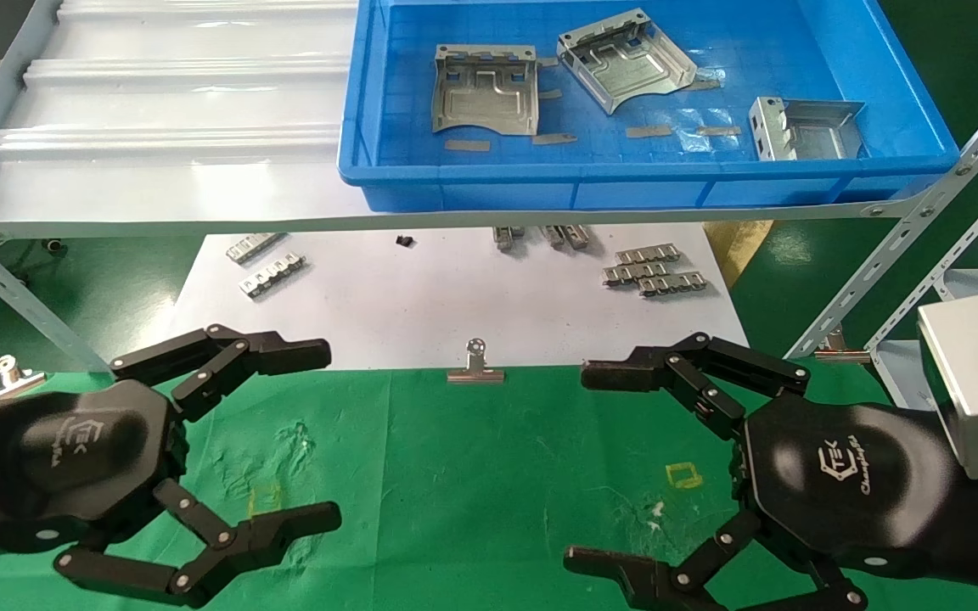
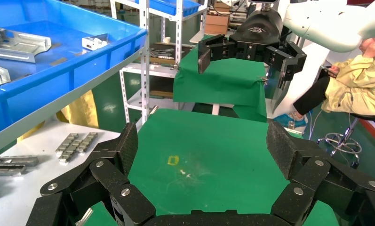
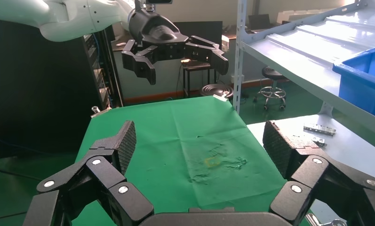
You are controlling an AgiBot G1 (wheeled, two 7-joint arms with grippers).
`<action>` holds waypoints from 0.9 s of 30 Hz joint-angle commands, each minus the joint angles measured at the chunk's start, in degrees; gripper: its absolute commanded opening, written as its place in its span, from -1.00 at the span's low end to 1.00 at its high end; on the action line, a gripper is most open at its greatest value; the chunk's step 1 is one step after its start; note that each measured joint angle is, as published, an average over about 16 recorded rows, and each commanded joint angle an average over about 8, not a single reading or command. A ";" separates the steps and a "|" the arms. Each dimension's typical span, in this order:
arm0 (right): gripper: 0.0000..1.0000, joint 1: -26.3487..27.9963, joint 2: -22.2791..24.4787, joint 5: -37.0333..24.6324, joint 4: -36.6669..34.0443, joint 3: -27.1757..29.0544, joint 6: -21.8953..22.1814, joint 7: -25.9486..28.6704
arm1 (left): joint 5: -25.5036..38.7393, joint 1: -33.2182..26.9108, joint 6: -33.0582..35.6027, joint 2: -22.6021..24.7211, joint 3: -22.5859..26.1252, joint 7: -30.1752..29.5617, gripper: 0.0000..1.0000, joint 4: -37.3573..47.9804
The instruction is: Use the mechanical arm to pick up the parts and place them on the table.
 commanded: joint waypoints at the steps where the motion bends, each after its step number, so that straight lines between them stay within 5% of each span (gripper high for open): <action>1: 1.00 0.00 0.00 0.00 0.00 0.00 0.00 0.00 | 0.00 0.00 0.00 0.00 0.00 0.00 1.00 0.00; 21: 1.00 0.00 0.00 0.00 0.00 0.00 0.00 0.00 | 0.00 0.00 0.00 0.00 0.00 0.00 0.96 0.00; 27: 1.00 0.00 0.00 0.00 0.00 0.00 0.00 0.00 | 0.00 0.00 0.00 0.00 0.00 0.00 -0.47 0.00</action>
